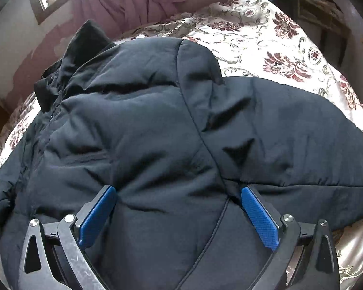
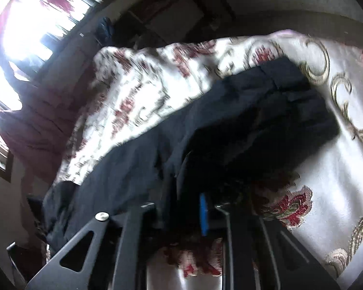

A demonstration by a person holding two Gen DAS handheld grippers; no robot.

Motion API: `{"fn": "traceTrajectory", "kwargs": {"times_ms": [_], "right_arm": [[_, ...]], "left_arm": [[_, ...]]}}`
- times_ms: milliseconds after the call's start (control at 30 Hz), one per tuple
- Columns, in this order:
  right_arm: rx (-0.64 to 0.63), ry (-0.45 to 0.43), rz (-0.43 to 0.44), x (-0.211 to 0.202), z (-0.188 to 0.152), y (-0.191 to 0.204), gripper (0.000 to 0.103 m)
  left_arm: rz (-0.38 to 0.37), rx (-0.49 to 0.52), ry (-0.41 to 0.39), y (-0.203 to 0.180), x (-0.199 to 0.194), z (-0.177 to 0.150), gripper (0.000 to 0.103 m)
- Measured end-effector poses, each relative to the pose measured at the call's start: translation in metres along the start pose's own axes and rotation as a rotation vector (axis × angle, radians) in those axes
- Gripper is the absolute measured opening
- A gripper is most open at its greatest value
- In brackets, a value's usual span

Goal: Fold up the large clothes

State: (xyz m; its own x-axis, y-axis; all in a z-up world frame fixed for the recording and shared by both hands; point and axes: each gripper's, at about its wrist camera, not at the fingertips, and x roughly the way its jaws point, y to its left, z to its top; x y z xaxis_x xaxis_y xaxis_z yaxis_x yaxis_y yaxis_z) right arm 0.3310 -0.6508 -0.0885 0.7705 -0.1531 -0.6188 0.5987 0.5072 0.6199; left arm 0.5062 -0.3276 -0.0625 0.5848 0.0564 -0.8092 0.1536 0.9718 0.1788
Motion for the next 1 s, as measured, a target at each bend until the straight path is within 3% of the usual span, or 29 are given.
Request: {"fn": "traceTrajectory", "kwargs": {"times_ms": [67,167,233,367,467,633,767,833,900,1000], "right_arm": [[-0.030,-0.055,0.042,-0.014,0.002,0.013,0.011],[-0.093,-0.150,0.130,-0.042,0.002,0.041,0.009],[-0.181,-0.210,0.199,-0.064,-0.003,0.070,0.009],[-0.436,-0.252,0.343,-0.104,-0.035,0.145,0.009],[-0.720,-0.275,0.398,-0.128,-0.089,0.208,0.009],[-1.233,-0.132,0.426,-0.127,-0.221,0.281,0.009],[-1.441,0.025,0.369,-0.107,-0.297,0.293,0.015],[-1.490,0.142,0.370,-0.098,-0.317,0.289,0.028],[-1.525,0.223,0.404,-0.097,-0.325,0.282,0.057],[-1.541,0.276,0.479,-0.110,-0.313,0.271,0.061]], "left_arm": [[-0.075,-0.043,-0.041,0.010,-0.009,0.000,0.103],[-0.250,-0.172,-0.129,0.043,-0.039,-0.004,0.103],[-0.290,-0.190,-0.143,0.060,-0.056,-0.006,0.103],[-0.265,-0.174,-0.154,0.105,-0.092,-0.018,0.103],[-0.213,-0.182,-0.130,0.146,-0.107,-0.031,0.103],[-0.165,-0.280,-0.120,0.222,-0.128,-0.061,0.103],[-0.148,-0.398,-0.121,0.282,-0.137,-0.100,0.103],[-0.170,-0.447,-0.117,0.299,-0.134,-0.117,0.103],[-0.202,-0.491,-0.119,0.314,-0.128,-0.136,0.103],[-0.248,-0.511,-0.112,0.315,-0.115,-0.148,0.103]]}}
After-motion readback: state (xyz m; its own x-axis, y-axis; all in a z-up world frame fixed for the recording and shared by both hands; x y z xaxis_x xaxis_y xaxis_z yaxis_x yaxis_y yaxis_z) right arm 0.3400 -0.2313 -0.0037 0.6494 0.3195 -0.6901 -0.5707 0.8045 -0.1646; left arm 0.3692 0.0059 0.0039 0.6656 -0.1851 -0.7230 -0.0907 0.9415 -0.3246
